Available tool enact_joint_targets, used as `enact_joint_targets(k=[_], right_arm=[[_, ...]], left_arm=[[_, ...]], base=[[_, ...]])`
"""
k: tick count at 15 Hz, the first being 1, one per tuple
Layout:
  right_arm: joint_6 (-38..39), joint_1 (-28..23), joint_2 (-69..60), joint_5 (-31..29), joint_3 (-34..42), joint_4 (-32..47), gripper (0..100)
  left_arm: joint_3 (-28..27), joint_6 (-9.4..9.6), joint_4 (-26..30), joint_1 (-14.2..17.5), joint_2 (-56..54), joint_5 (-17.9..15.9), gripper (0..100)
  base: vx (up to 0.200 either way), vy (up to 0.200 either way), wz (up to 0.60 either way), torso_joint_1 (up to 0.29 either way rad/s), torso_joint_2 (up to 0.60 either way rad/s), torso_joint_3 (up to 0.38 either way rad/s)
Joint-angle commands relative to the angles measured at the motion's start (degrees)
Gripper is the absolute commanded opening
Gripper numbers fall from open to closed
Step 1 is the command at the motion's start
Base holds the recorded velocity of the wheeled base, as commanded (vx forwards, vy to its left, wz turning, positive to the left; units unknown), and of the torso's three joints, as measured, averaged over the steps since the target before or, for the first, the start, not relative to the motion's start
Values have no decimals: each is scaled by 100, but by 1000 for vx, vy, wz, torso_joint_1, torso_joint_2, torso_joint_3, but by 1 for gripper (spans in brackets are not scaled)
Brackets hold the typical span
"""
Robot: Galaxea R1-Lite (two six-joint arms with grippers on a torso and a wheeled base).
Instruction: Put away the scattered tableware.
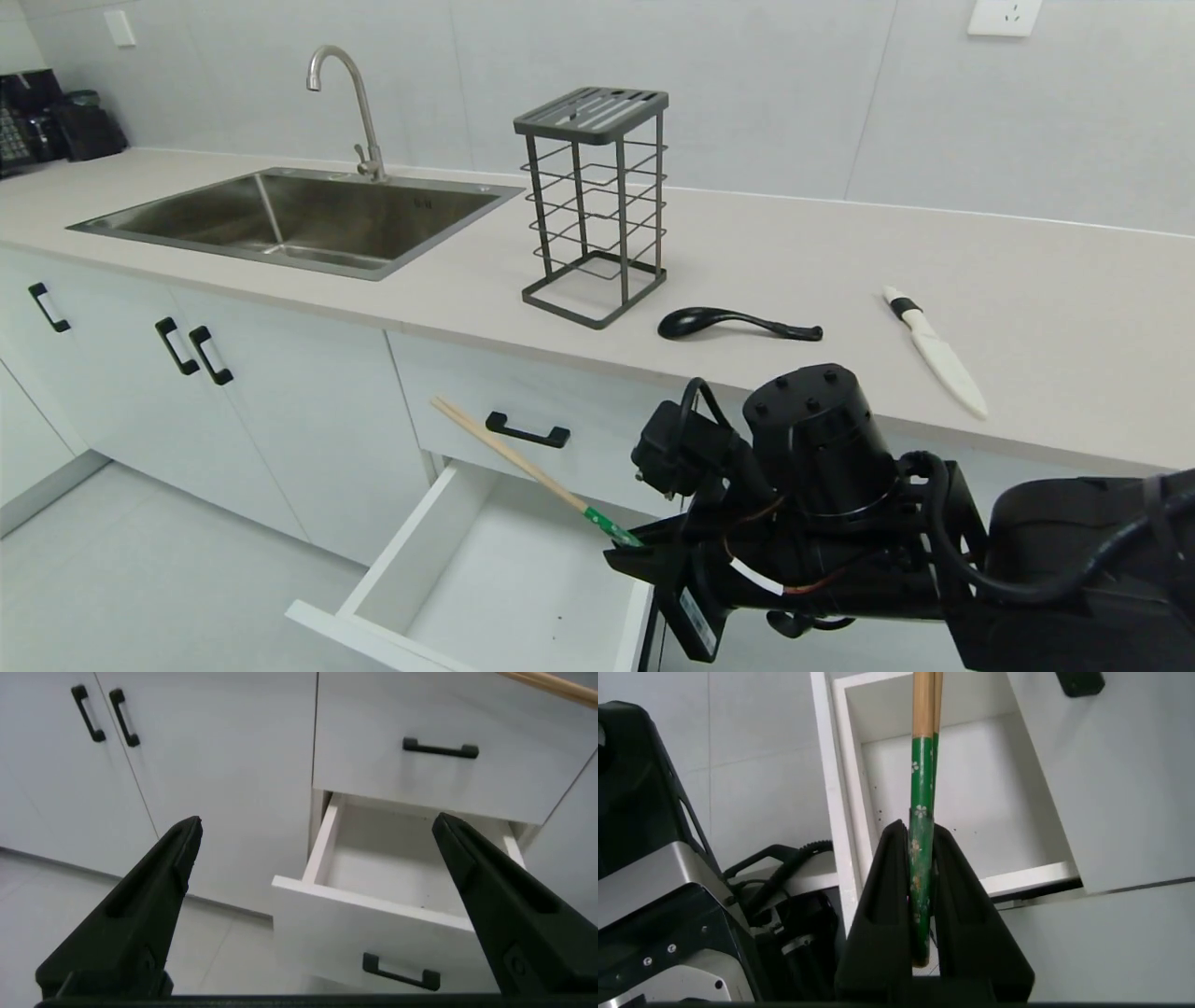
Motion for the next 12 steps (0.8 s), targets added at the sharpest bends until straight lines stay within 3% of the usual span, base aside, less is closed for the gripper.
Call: enact_joint_targets(k=[1, 9, 12], right_arm=[[-2, 29, 57, 4, -45, 1, 0], [-2, 91, 523, 12, -598, 186, 0], [-2, 91, 725, 12, -757, 230, 0]], left_arm=[[0, -2, -1, -6, 7, 1, 100], [0, -2, -1, 2, 7, 1, 100], [0, -2, -1, 2, 7, 1, 100]], base=[[0, 0, 0, -212, 481, 246], [0, 0, 0, -209, 440, 229], [0, 0, 0, -66, 194, 92]])
